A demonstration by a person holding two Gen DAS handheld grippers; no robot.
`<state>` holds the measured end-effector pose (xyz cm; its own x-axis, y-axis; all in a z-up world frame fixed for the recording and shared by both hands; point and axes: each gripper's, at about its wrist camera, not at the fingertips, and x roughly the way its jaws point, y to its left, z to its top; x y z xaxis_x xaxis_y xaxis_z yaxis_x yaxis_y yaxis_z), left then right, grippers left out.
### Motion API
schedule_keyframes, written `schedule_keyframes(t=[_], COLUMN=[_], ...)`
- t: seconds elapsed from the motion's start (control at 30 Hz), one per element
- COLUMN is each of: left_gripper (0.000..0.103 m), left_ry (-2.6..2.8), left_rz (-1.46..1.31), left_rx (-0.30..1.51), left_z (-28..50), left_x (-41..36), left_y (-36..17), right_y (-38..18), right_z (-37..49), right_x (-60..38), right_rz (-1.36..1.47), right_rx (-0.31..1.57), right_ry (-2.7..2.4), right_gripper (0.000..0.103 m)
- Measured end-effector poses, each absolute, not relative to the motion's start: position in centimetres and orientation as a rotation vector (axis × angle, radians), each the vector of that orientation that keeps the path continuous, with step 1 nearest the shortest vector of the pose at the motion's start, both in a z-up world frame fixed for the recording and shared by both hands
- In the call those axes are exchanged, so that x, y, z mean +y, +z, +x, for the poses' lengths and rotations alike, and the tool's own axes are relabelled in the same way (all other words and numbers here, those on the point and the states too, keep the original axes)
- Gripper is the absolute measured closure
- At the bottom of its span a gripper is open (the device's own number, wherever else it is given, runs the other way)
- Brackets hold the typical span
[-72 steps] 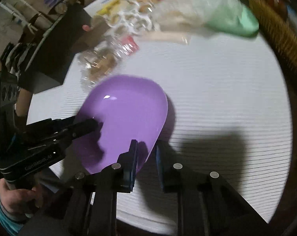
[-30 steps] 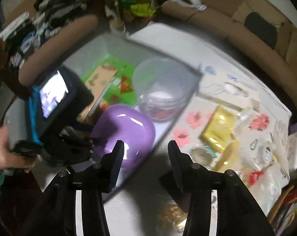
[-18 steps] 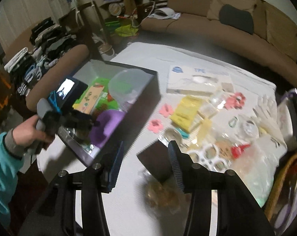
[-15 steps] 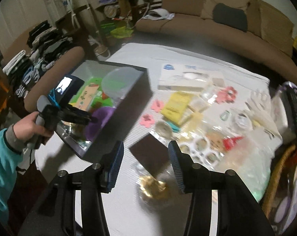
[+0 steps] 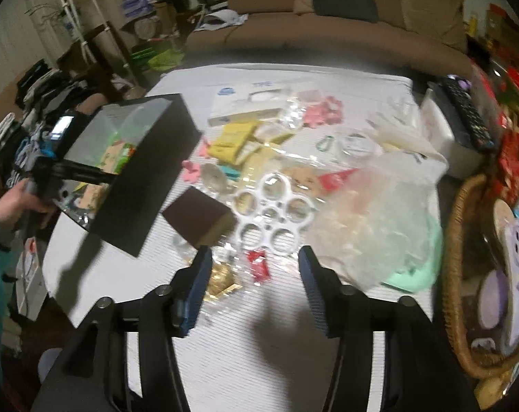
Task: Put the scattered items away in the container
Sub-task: 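Carry the purple plate into the box with the left gripper and release, then move the right gripper toward the pink flower cookie cutter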
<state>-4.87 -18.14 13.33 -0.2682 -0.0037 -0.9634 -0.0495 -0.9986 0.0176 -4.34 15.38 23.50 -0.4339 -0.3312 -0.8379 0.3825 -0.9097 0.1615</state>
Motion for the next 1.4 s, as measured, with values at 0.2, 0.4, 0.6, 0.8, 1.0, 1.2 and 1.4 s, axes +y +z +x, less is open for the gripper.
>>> schedule_keyframes(t=[0.2,0.4,0.6,0.8,1.0,1.2,1.4], left_gripper=[0.021,0.017,0.016,0.016,0.016,0.013,0.002], left_ry=[2.596,2.494,2.327,2.343,2.439,2.507,2.572], left_rz=[-1.517,-1.342,-1.433,-1.485,-1.298,-1.195,-1.028], left_rx=[-0.06,-0.128,-0.196,-0.244,-0.399,-0.401,-0.414], left_z=[0.6,3.7,3.7,0.8,0.1,-1.6,-2.9], left_x=[-16.7,-11.1,-4.1,-2.0,-4.1,-6.3,-8.5], left_y=[19.2,19.8,14.4,9.8,10.2,14.1,17.0], right_y=[22.4,20.3,18.4,16.7,15.9,17.1,19.1], right_z=[-3.1,-2.0,-1.4,-1.8,-3.5,-7.6,-12.2], right_x=[18.9,20.8,22.1,21.9,19.6,16.2,11.7], right_rz=[1.349,1.361,1.358,1.342,1.309,1.237,1.137], right_rx=[-0.044,-0.121,-0.195,-0.198,-0.112,-0.009,0.086], right_ry=[-2.363,-2.344,-2.322,-2.283,-2.242,-2.252,-2.262], right_gripper=[0.037,0.036,0.034,0.033,0.033,0.033,0.033])
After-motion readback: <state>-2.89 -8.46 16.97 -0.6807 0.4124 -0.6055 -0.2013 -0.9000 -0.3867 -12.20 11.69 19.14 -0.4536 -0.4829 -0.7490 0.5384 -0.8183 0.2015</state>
